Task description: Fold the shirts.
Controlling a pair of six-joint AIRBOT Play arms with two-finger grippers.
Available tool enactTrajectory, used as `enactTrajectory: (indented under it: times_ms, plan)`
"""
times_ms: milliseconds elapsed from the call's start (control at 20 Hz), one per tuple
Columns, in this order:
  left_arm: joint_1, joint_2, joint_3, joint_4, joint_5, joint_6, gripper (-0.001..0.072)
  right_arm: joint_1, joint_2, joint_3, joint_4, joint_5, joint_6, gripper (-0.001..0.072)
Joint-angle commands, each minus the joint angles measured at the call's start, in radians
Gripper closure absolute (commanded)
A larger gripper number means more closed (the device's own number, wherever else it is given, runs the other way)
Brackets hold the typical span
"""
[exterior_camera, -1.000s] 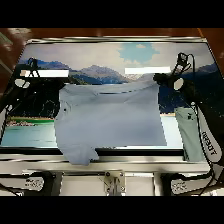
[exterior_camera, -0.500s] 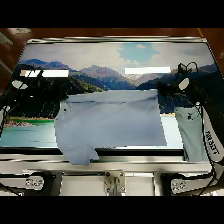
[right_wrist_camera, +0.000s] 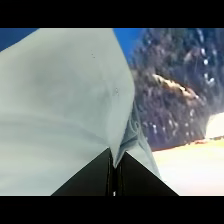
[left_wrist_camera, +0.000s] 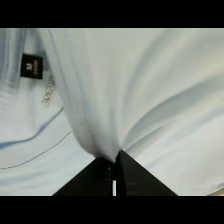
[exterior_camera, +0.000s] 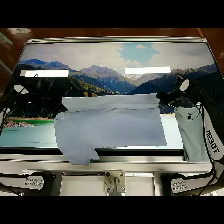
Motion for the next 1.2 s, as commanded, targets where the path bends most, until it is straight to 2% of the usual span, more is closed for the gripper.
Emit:
enactTrajectory:
  times_ms: [0, 350, 850, 900, 950, 1000, 1050, 1150]
  plan:
    - [0.037, 0.000, -0.003, 0.017, -0.022, -0.018, 0.0676, -0.029, 0.000, 0.000, -0.011, 0.008, 0.035, 0.0653]
    - [-0.005, -0.006, -0.045, 0.018, -0.020, -0.017, 0.0675, 0.007, -0.040, 0.000, 0.029, 0.015, 0.037, 0.0653]
    - [-0.010, -0.003, -0.071, 0.081, -0.064, -0.018, 0.0674, 0.021, -0.047, 0.000, -0.095, 0.154, 0.038, 0.0644]
    - [-0.008, -0.003, -0.070, 0.080, -0.066, -0.018, 0.0652, 0.021, -0.047, 0.000, -0.091, 0.150, 0.038, 0.0555]
    - [-0.005, -0.003, -0.066, 0.080, -0.073, -0.016, 0.0549, 0.021, -0.047, 0.000, -0.091, 0.141, 0.037, 0.0328]
    - [0.001, -0.003, -0.053, 0.080, -0.090, -0.013, 0.0352, 0.020, -0.045, 0.001, -0.092, 0.126, 0.037, 0.0187]
    - [0.013, -0.003, -0.030, 0.080, -0.116, -0.009, 0.0275, 0.019, -0.038, 0.008, -0.091, 0.121, 0.022, 0.0176]
    - [0.053, 0.012, 0.043, 0.081, -0.201, 0.018, 0.0273, 0.019, -0.004, 0.038, -0.116, 0.138, -0.049, 0.0175]
